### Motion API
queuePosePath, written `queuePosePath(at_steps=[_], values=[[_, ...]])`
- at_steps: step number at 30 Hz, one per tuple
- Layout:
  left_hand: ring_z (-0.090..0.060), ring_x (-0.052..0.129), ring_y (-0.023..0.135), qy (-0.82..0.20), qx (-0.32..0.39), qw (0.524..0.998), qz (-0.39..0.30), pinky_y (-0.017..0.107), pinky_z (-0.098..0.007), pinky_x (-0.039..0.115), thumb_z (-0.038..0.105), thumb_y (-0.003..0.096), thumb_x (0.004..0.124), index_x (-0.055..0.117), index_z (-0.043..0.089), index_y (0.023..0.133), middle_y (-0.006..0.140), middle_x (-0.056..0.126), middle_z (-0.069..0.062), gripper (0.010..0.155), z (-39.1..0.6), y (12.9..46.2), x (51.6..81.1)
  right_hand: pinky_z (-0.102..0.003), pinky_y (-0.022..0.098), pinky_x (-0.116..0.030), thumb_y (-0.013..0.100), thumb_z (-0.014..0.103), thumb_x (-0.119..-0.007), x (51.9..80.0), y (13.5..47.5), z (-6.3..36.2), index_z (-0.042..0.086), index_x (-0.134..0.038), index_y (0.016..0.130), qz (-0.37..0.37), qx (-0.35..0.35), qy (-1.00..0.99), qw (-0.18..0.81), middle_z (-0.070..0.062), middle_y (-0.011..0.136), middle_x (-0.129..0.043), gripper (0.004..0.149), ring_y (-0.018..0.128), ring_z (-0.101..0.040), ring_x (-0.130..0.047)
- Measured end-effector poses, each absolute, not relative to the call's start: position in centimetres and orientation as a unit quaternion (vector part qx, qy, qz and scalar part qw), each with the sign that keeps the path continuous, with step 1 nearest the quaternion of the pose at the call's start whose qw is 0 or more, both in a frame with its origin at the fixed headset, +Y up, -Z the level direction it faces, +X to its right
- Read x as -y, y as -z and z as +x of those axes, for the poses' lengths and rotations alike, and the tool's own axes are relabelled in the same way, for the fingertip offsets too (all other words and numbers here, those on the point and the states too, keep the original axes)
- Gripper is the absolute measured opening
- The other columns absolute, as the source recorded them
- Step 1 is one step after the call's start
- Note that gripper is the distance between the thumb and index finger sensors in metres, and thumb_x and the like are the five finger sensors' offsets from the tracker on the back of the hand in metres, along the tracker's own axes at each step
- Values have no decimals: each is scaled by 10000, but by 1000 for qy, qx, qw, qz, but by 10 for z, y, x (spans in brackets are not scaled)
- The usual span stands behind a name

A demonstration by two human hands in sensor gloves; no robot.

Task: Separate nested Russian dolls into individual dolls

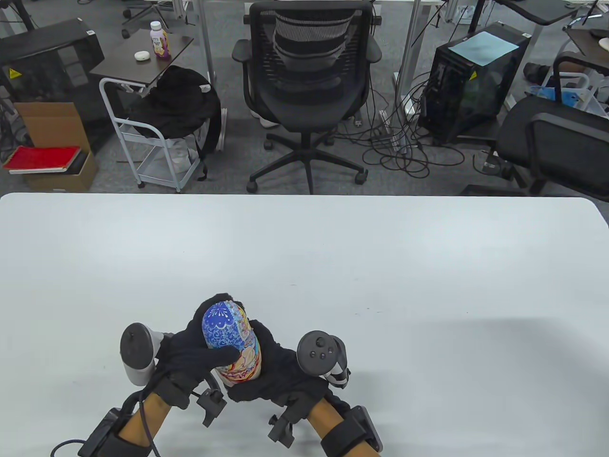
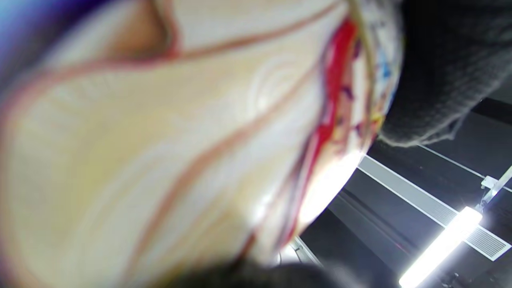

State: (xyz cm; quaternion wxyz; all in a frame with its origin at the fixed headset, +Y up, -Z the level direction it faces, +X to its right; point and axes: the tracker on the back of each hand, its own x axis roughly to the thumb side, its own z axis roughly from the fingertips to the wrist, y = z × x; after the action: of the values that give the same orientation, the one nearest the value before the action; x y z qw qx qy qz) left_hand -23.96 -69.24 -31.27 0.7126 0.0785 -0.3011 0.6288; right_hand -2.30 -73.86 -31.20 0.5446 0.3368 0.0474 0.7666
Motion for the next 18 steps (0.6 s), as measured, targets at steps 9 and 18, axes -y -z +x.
queuePosePath(at_steps=[9,18], values=[[-435,814,922,-585,293,738,167,670,-579,741,648,513,913,361,110,1141,1100,646,-247,994,-234,293,674,-556,589,-797,258,624,-1015,720,301,-20,25,-321,1076,326,55,-809,486,-290,929,-740,1229,769,-436,-890],[-427,766,966,-628,285,705,164,698,-569,701,696,525,849,299,118,1149,1130,606,-192,1014,-246,299,671,-532,634,-784,266,662,-969,728,304,-20,71,-296,1085,338,50,-813,471,-232,982,-718,1213,825,-400,-876]])
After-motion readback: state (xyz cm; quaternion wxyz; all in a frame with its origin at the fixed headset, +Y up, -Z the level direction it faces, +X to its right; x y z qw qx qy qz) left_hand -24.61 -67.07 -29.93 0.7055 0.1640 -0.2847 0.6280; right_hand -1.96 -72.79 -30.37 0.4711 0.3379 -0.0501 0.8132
